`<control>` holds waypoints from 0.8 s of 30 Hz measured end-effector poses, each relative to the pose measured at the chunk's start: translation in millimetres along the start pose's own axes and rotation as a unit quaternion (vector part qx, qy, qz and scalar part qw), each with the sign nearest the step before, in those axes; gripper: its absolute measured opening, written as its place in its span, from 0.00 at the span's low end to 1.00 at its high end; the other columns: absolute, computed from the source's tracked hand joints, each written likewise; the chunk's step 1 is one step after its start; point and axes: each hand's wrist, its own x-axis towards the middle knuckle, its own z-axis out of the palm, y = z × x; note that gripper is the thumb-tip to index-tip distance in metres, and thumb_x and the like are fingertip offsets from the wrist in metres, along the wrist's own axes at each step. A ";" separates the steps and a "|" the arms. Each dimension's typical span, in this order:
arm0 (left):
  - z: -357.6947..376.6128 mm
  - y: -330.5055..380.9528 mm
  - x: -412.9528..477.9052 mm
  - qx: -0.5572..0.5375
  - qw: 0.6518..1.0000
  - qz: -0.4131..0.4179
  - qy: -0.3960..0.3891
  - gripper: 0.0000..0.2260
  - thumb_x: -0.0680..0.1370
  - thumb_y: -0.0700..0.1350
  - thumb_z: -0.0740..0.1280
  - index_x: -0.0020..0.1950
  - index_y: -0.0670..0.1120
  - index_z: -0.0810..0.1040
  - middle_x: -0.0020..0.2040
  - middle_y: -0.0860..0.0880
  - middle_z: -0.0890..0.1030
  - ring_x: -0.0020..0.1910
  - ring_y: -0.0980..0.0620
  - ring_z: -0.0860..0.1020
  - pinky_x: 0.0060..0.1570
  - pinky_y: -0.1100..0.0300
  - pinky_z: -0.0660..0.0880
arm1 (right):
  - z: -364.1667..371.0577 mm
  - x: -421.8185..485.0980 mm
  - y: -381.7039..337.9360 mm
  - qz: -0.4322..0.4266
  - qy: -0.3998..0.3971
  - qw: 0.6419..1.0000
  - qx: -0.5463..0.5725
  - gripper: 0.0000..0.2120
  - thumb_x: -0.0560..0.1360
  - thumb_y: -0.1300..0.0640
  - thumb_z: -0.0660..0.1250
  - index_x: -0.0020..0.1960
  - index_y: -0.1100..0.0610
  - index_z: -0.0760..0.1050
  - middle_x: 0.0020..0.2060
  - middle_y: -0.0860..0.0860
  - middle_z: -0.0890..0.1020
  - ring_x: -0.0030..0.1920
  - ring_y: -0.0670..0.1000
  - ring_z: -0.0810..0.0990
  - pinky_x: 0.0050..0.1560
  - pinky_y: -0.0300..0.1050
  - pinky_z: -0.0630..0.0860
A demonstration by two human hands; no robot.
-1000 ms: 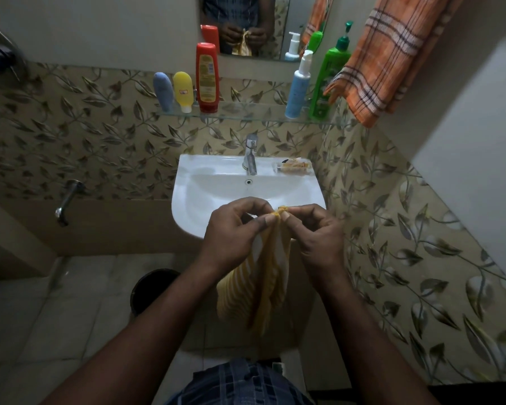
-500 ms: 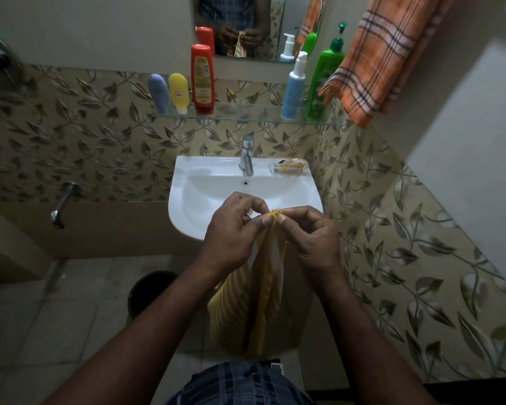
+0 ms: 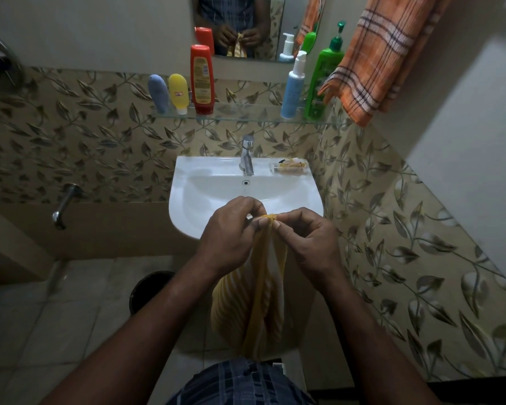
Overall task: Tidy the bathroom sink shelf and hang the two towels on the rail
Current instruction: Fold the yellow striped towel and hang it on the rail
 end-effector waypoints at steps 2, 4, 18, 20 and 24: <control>3.3 0.8 -1.0 -0.011 1.000 -0.008 0.012 0.02 0.81 0.43 0.72 0.49 0.48 0.80 0.46 0.54 0.81 0.40 0.59 0.76 0.41 0.67 0.68 | 0.2 -0.8 0.4 0.003 0.012 1.000 0.003 0.03 0.76 0.60 0.76 0.50 0.58 0.86 0.45 0.55 0.89 0.49 0.58 0.89 0.53 0.64 0.85; 7.5 2.1 -2.6 -0.040 0.998 -0.021 0.044 0.02 0.80 0.44 0.74 0.48 0.49 0.81 0.47 0.55 0.82 0.40 0.59 0.78 0.40 0.67 0.70 | 3.3 -1.9 0.6 0.007 0.042 0.999 0.018 0.03 0.76 0.61 0.77 0.49 0.59 0.85 0.44 0.55 0.89 0.48 0.57 0.89 0.52 0.60 0.85; 12.7 1.4 -5.9 -0.164 0.981 -0.061 0.083 0.04 0.77 0.45 0.77 0.48 0.54 0.85 0.49 0.56 0.86 0.43 0.52 0.83 0.45 0.48 0.82 | 16.5 -6.3 1.6 0.022 0.112 0.984 0.135 0.04 0.77 0.67 0.75 0.50 0.67 0.83 0.46 0.62 0.88 0.47 0.57 0.87 0.49 0.49 0.84; 11.1 1.0 -6.2 -0.147 0.985 -0.054 0.076 0.03 0.78 0.45 0.76 0.49 0.52 0.85 0.49 0.56 0.85 0.42 0.53 0.82 0.44 0.50 0.81 | 14.3 -6.3 0.2 0.021 0.094 0.988 0.118 0.04 0.77 0.67 0.75 0.51 0.68 0.83 0.45 0.61 0.88 0.47 0.57 0.88 0.48 0.47 0.84; 13.3 2.3 -6.0 -0.108 0.990 -0.028 0.082 0.01 0.79 0.45 0.73 0.50 0.49 0.83 0.49 0.56 0.82 0.43 0.57 0.80 0.43 0.58 0.77 | 10.9 -4.4 -3.2 0.013 0.069 0.994 0.089 0.05 0.77 0.67 0.75 0.52 0.68 0.83 0.46 0.59 0.89 0.48 0.55 0.89 0.48 0.44 0.84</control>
